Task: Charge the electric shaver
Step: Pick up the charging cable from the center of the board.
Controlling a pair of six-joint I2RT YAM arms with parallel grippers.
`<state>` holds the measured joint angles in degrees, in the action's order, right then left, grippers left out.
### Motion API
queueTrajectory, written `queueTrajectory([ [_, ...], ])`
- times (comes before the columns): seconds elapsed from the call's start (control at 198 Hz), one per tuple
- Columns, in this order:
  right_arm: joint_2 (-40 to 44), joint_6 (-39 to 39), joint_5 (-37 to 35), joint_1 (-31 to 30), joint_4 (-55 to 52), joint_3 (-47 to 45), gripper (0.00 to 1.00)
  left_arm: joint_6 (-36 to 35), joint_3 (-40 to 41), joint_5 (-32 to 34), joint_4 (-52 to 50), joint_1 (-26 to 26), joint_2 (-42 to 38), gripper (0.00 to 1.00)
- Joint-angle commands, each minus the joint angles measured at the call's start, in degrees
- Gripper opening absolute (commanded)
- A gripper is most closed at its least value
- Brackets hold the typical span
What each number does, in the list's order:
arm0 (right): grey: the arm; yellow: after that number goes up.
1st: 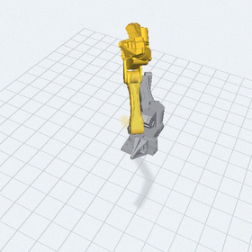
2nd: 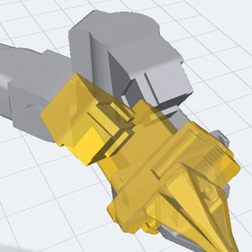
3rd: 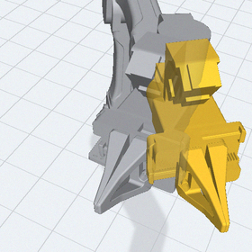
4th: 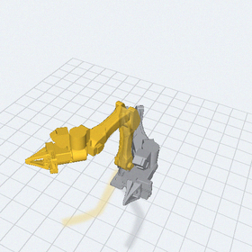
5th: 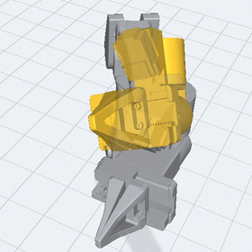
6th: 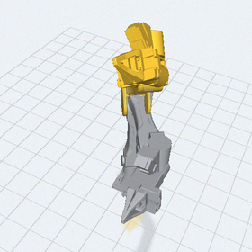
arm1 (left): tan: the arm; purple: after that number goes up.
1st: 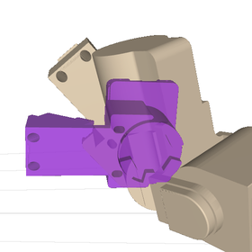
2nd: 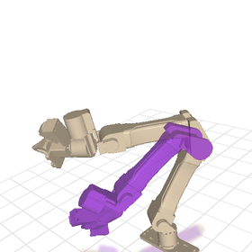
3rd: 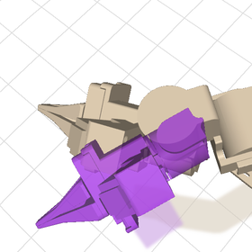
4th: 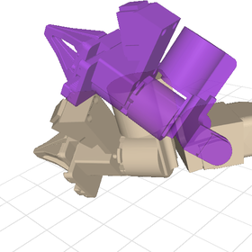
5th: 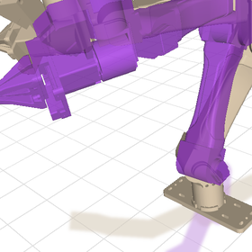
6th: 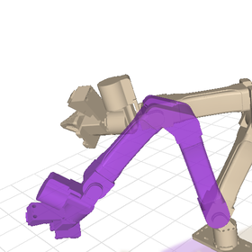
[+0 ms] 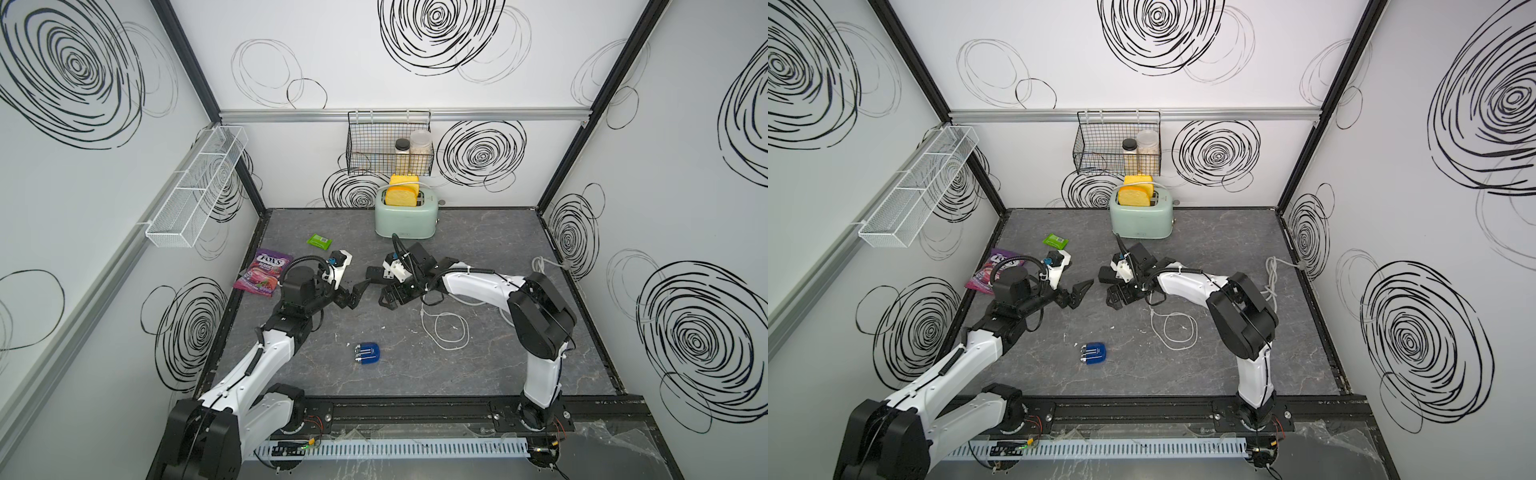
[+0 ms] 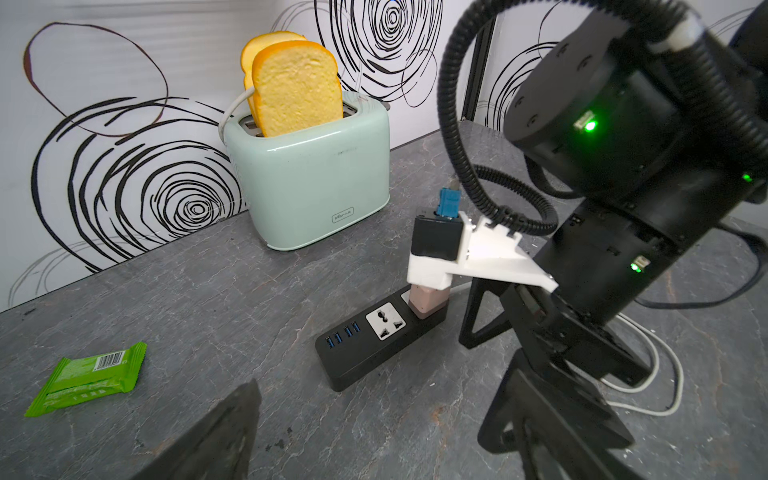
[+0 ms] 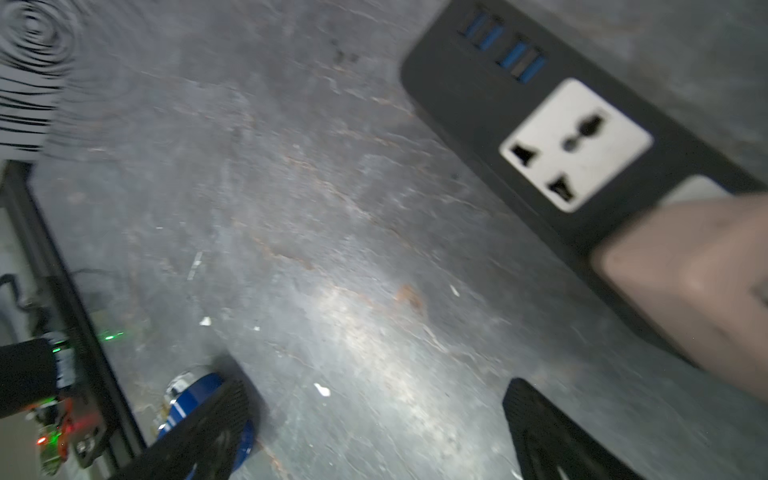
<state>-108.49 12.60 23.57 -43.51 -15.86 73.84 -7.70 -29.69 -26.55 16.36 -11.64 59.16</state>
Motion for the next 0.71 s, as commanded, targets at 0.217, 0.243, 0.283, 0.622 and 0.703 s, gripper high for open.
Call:
queueTrajectory([
  [0.217,6.2,1.6,29.5,0.4,30.7,-6.1,0.98,0.4,-1.8,-0.5,-0.9,-0.4,-2.0,0.97],
  [0.243,6.6,1.6,31.0,0.3,31.0,-6.2,0.98,0.4,-1.9,-0.4,-0.9,-0.4,-2.1,0.97],
  [0.283,7.4,1.3,33.6,0.2,31.3,-6.8,0.98,0.4,-1.8,-0.4,-1.1,-0.3,-2.3,0.97],
  [0.622,28.9,-4.9,4.5,-4.9,14.3,-23.2,0.91,1.9,-1.2,2.0,0.9,-0.4,-5.0,0.97],
  [0.703,36.3,-0.3,-4.6,-6.3,17.8,-31.2,0.89,2.3,-1.1,0.6,0.9,-0.5,-5.2,0.97],
])
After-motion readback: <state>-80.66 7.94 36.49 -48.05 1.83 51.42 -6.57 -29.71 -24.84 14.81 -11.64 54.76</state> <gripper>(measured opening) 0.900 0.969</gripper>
